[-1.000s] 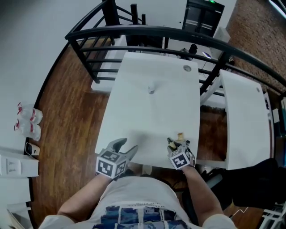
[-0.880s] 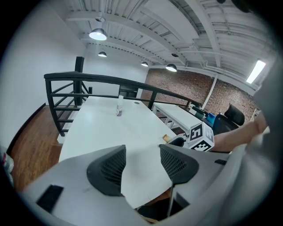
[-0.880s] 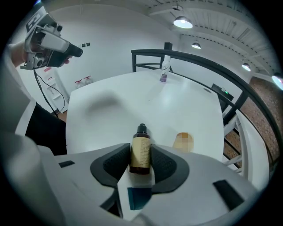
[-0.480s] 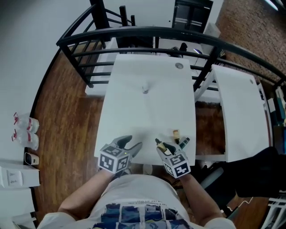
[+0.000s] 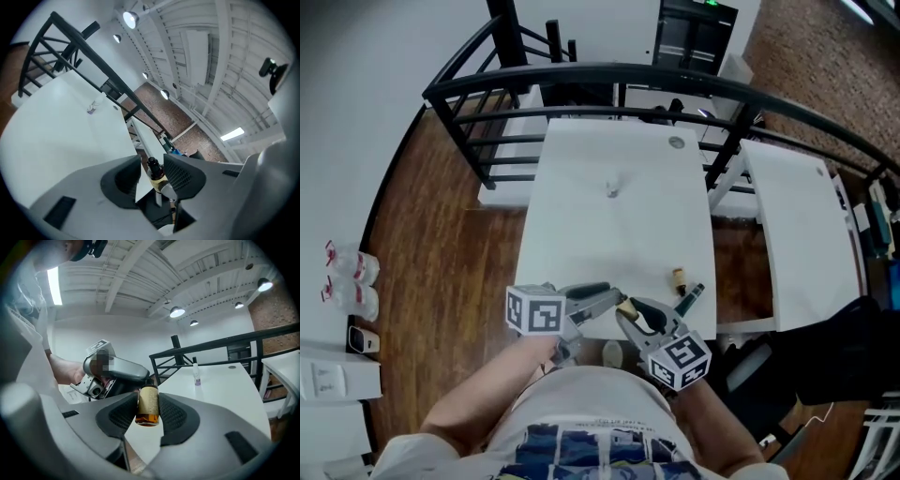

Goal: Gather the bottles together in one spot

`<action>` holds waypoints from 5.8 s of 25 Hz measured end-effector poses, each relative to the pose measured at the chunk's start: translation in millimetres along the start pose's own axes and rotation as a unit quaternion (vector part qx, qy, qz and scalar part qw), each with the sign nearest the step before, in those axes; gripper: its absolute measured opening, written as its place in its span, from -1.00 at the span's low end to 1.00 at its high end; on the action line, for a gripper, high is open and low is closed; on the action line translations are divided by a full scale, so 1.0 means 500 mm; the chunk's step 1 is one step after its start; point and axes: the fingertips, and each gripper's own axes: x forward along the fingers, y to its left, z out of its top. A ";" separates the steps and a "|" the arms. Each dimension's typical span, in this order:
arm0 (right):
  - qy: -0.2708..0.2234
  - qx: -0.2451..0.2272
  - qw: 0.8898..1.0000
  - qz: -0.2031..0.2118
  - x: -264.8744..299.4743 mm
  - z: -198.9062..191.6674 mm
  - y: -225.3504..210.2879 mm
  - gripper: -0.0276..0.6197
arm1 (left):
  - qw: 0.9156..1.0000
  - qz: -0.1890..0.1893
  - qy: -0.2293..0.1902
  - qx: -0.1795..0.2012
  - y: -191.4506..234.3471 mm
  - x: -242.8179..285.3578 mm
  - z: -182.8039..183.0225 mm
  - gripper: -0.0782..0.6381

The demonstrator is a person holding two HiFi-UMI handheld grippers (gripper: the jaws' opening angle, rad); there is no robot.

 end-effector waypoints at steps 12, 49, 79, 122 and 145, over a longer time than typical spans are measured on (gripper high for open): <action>-0.009 -0.014 0.999 -0.034 0.014 -0.008 0.105 -0.46 | 0.997 -0.062 0.046 0.031 -0.047 -0.078 -0.034 -0.59; 0.128 0.061 0.986 -0.090 -0.098 -0.035 -0.332 0.00 | 0.906 0.311 -0.069 0.279 0.304 0.374 0.368 -0.59; 0.157 0.109 0.974 -0.121 -0.161 -0.116 -0.468 0.00 | 0.866 0.399 -0.062 0.295 0.524 0.506 0.416 -0.54; 0.068 0.027 0.984 -0.160 -0.144 -0.058 0.032 0.01 | 0.940 0.264 -0.042 0.213 0.017 -0.269 -0.098 -0.44; 0.100 0.035 0.968 -0.227 -0.232 -0.157 0.070 0.01 | 0.942 0.258 -0.028 0.213 0.000 -0.324 -0.191 -0.41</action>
